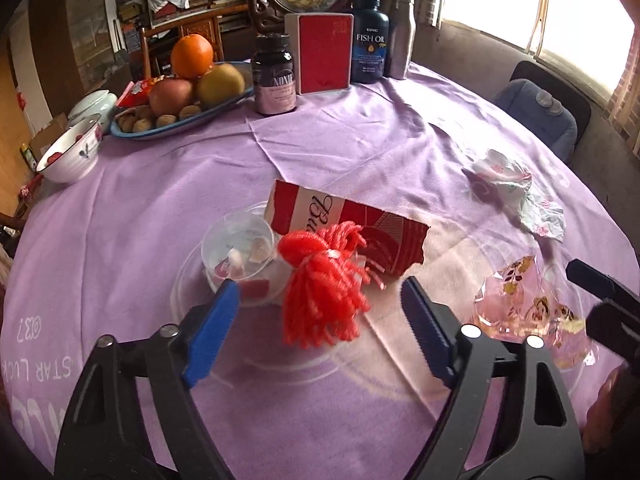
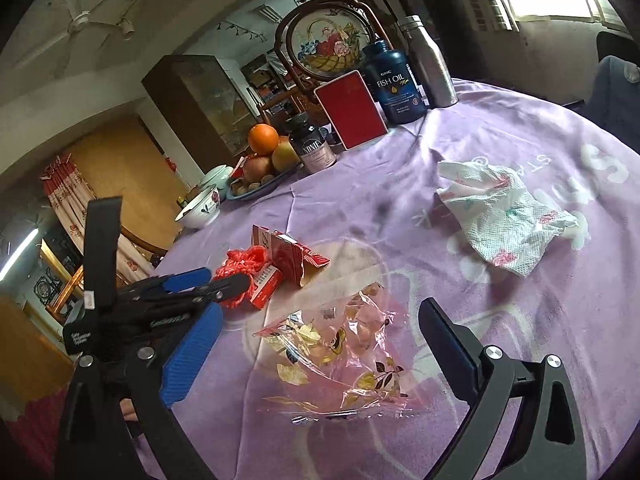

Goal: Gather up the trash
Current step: 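Grasp the red yarn doll with the left gripper while the right gripper holds the wrapper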

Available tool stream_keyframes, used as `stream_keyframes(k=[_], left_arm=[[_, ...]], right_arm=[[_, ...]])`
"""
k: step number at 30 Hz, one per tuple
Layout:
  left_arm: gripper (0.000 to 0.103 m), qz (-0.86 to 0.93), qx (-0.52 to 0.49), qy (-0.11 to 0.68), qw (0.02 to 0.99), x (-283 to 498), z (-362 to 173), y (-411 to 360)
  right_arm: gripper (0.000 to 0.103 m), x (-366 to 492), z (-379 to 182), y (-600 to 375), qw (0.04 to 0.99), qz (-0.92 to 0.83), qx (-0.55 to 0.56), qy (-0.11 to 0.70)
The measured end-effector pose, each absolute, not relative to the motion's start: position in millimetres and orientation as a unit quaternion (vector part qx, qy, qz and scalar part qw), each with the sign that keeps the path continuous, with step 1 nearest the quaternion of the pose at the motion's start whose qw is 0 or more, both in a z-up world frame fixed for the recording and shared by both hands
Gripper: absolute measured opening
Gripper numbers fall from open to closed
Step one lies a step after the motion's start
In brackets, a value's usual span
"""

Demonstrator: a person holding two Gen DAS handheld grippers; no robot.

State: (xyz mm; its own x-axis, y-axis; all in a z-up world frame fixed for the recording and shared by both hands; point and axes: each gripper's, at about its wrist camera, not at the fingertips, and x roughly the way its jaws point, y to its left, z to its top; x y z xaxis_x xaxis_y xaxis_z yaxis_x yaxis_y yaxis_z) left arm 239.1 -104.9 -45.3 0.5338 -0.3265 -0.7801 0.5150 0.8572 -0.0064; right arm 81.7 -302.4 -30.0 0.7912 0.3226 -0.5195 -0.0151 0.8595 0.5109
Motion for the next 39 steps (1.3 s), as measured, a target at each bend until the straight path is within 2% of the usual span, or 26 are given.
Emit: stream_keyframes(k=[4, 5, 6, 8, 17, 24, 29, 39], left_arm=[[0.058, -0.248, 0.104, 0.438, 0.858, 248, -51, -109], [0.05, -0.248, 0.102, 0.442, 0.856, 250, -53, -109], [0.038, -0.247, 0.103, 0.443, 0.856, 250, -55, -109], [0.03, -0.249, 0.105, 0.444, 0.854, 248, -57, -108], [0.029, -0.262, 0.091, 0.426, 0.861, 195, -40, -59], [0.029, -0.257, 0.075, 0.458, 0.848, 193, -69, -38], [0.029, -0.278, 0.038, 0.478, 0.833, 204, -72, -28], [0.029, -0.272, 0.073, 0.462, 0.841, 195, -70, -36]], right_arm=[[0.097, 81, -29, -301, 0.914, 0.095, 0.246, 0.308], [0.097, 81, -29, -302, 0.914, 0.096, 0.247, 0.308], [0.097, 80, -29, -302, 0.914, 0.096, 0.247, 0.308], [0.097, 80, -29, -302, 0.914, 0.096, 0.247, 0.308], [0.097, 83, -30, -301, 0.911, 0.104, 0.246, 0.313], [0.097, 88, -33, -296, 0.906, 0.098, 0.241, 0.333], [0.097, 99, -36, -281, 0.899, 0.103, 0.208, 0.372], [0.096, 115, -47, -252, 0.888, 0.042, 0.107, 0.445]])
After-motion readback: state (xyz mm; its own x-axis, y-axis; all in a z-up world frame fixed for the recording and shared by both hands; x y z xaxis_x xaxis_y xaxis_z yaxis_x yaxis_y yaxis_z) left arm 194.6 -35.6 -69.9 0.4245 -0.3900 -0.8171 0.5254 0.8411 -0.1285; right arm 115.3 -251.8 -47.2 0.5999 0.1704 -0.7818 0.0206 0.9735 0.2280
